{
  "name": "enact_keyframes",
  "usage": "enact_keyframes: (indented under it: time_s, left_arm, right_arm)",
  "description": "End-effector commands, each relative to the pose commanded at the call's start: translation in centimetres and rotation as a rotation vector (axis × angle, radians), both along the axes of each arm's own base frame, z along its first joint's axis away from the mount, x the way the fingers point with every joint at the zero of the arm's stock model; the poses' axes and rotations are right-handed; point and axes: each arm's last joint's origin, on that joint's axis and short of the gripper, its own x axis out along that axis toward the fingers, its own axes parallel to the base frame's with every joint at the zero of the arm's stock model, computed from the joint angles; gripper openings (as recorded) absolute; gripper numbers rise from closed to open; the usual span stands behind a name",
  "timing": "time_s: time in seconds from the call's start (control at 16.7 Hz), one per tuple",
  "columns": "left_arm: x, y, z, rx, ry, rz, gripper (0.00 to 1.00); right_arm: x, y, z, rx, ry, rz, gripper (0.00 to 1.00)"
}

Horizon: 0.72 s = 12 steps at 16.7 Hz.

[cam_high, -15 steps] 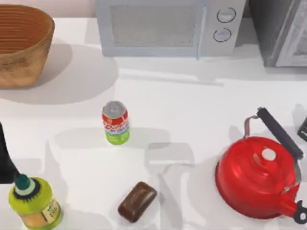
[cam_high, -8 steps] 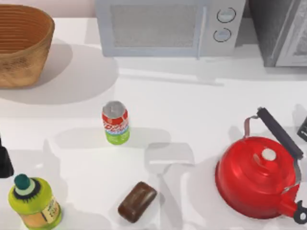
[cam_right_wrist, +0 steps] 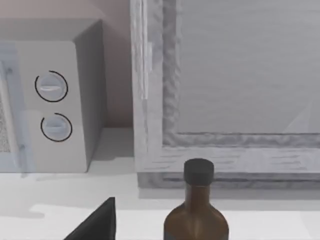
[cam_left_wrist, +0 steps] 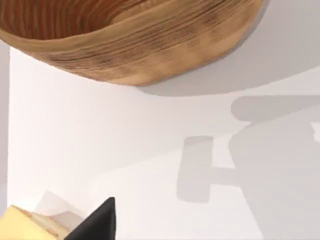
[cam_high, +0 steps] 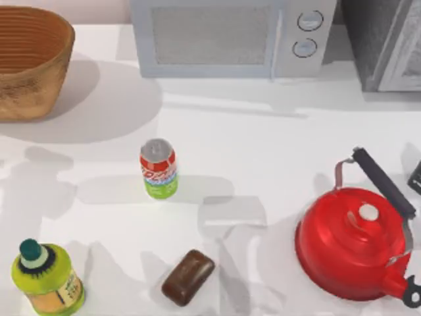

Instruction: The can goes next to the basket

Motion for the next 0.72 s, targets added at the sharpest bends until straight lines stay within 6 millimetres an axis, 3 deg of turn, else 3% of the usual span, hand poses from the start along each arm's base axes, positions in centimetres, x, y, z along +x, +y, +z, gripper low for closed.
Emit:
enact_keyframes:
  time_s: [0.3,0.54,0.72]
  left_arm:
    - [8.9,2.2,1.0,0.115,0.418,-0.149,1.0]
    - [15.1,4.1,-1.3,0.136,0.688,-0.286,1.0]
    - [17.9,5.2,-3.5,0.128,0.822,-0.367,1.0]
  right_arm:
    - [0.0,0.0,0.0,0.0,0.0,0.0,1.0]
    - [0.0,0.0,0.0,0.0,0.0,0.0,1.0]
    - [0.0,0.0,0.0,0.0,0.0,0.0,1.0]
